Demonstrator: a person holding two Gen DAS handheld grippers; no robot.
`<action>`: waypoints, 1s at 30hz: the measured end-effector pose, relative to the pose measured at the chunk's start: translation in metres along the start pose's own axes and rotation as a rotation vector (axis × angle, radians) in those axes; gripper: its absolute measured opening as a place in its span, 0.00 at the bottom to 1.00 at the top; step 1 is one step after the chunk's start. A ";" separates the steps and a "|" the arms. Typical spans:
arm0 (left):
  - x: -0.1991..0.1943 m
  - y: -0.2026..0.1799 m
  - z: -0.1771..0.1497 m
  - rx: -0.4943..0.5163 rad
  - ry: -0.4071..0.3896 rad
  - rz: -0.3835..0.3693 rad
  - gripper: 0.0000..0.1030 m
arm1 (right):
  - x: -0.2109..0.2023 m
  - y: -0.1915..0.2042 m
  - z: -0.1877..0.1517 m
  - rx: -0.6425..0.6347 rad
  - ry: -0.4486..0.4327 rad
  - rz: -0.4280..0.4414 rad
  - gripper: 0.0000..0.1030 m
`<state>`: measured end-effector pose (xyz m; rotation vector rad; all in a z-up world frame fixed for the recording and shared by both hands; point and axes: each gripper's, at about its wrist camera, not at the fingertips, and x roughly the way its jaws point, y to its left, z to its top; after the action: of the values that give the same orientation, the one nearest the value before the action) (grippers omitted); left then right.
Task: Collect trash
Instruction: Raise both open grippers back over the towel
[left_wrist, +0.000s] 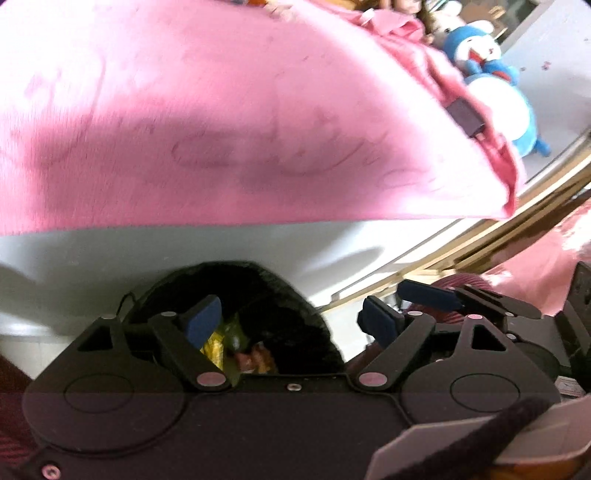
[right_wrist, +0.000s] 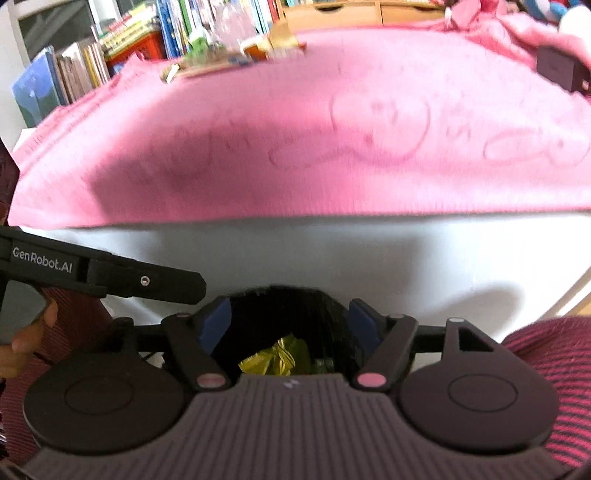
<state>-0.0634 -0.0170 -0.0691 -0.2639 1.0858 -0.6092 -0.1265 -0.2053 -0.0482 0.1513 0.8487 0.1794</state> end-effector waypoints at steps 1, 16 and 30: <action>-0.004 -0.003 0.002 0.006 -0.005 -0.012 0.79 | -0.004 0.001 0.002 -0.007 -0.013 0.007 0.80; -0.060 -0.017 0.035 0.002 -0.137 -0.066 0.73 | -0.046 0.002 0.033 -0.044 -0.167 -0.002 0.84; -0.089 -0.009 0.085 0.010 -0.276 0.001 0.86 | -0.043 0.003 0.085 -0.088 -0.287 -0.019 0.85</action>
<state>-0.0197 0.0201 0.0406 -0.3286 0.8166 -0.5589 -0.0901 -0.2165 0.0396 0.0839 0.5549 0.1724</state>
